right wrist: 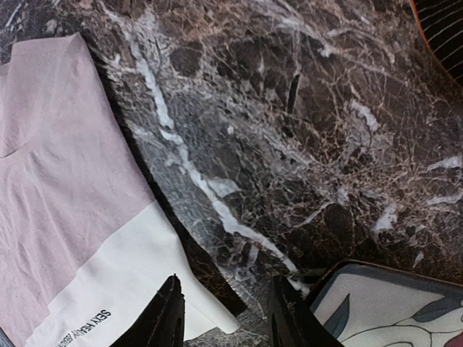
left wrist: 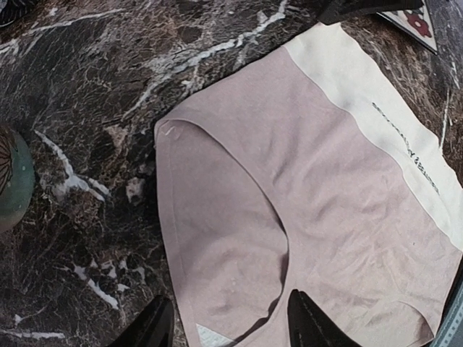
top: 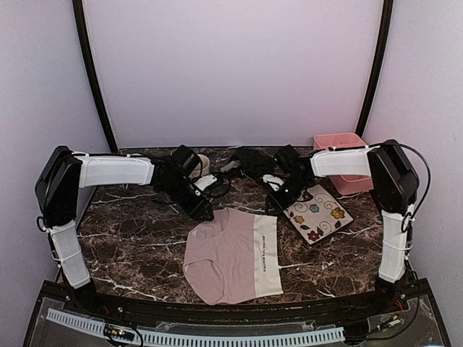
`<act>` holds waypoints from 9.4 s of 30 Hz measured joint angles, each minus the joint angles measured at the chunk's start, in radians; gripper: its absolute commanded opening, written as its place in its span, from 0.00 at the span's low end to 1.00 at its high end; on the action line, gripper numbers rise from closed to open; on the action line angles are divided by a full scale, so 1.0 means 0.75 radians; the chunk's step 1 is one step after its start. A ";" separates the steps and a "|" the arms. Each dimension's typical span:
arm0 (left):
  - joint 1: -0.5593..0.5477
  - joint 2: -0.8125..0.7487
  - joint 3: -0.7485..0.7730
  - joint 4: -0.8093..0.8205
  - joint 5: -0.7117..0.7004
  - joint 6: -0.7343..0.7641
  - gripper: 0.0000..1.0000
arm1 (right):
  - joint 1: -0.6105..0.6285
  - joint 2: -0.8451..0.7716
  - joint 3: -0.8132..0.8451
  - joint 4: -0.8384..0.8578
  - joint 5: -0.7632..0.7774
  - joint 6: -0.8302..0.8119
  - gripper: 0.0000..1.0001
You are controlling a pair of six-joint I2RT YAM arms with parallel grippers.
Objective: Roll the underwear
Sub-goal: Pick up the underwear from the center of the board, then fold the underwear at the center of the board, then smooth out the underwear at the center of the board, then adjust the underwear at the center of the board.
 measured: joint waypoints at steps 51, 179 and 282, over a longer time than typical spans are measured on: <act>-0.002 0.377 0.287 0.078 -0.166 -0.063 0.29 | 0.015 0.029 -0.041 -0.008 -0.070 -0.084 0.10; -0.013 -0.311 -0.509 0.119 0.312 -0.404 0.00 | 0.251 -0.379 -0.504 -0.072 -0.339 0.386 0.00; -0.205 -0.340 -0.380 0.094 0.160 -0.403 0.41 | 0.304 -0.365 -0.451 0.003 -0.369 0.368 0.13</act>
